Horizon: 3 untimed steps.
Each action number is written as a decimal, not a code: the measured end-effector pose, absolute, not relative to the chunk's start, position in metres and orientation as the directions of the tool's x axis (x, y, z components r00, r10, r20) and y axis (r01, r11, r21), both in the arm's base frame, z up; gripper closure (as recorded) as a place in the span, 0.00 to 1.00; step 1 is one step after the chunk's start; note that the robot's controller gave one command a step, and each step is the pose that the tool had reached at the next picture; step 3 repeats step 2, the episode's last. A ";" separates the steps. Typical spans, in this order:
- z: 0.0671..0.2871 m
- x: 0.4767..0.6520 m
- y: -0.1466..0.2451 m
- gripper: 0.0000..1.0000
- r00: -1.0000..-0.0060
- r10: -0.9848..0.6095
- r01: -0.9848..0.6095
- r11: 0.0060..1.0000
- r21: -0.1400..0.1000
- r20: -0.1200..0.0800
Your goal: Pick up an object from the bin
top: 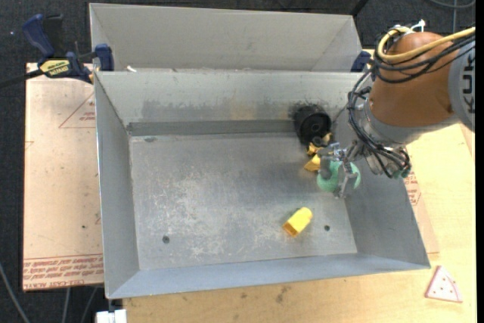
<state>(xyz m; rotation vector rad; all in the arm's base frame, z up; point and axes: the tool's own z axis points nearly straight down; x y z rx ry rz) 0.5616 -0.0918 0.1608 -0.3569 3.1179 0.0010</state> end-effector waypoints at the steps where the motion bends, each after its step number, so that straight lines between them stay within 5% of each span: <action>1: 0.167 0.553 -0.090 1.00 -0.935 -0.354 -0.354 0.935 0.000 -0.001; 2: 0.298 0.591 -0.107 1.00 -0.901 -0.433 -0.433 0.901 -0.001 -0.005; 3: 0.298 0.591 -0.107 1.00 -0.901 -0.433 -0.433 0.901 -0.001 -0.005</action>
Offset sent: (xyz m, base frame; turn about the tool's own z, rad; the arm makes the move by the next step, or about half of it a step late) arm 0.0280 -0.0157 0.1366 -0.2209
